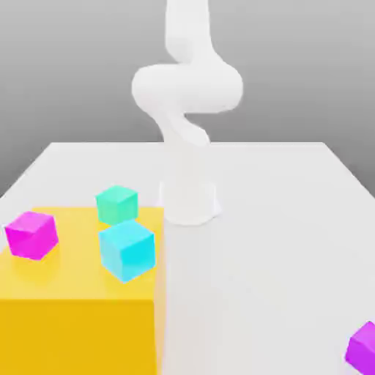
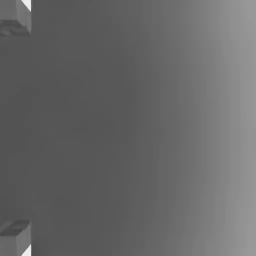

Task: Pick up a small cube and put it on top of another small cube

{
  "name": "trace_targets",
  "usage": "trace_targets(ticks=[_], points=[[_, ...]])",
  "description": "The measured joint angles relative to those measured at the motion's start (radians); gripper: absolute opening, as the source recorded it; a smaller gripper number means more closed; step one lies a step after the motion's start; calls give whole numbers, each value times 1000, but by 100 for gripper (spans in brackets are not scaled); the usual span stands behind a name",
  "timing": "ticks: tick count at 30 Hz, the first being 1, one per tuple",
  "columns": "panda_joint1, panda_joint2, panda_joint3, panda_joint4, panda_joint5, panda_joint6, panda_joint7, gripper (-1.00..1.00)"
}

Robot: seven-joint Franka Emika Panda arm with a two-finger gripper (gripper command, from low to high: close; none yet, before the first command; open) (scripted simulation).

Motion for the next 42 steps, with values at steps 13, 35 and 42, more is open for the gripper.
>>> trace_targets(ticks=[13,35,42], points=[[57,476,158,40,-92,111,23,0],[289,1262,208,126,-277,370,97,-100],[289,1265,208,127,-277,372,97,-100]])
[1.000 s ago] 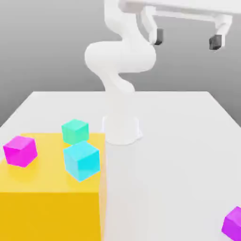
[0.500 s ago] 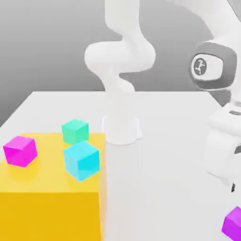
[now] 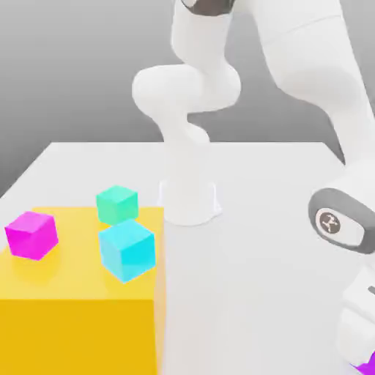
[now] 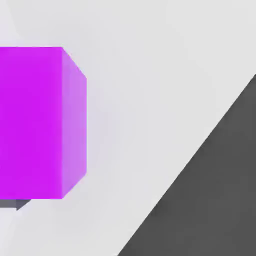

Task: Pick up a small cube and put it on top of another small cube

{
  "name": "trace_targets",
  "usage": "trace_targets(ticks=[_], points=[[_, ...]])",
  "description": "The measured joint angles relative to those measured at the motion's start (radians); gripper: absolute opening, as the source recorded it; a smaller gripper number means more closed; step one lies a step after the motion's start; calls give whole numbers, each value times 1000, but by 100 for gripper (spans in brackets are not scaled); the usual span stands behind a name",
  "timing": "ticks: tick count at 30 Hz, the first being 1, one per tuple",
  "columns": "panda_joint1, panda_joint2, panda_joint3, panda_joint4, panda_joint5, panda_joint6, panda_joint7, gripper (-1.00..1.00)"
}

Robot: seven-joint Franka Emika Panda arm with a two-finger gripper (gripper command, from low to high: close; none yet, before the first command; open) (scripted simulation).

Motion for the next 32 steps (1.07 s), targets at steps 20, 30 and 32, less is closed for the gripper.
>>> trace_targets(ticks=[20,30,32], points=[[-507,-596,-268,0,295,-528,392,-100],[-647,-671,-339,-118,281,-522,597,100],[-647,-671,-339,-118,281,-522,597,100]])
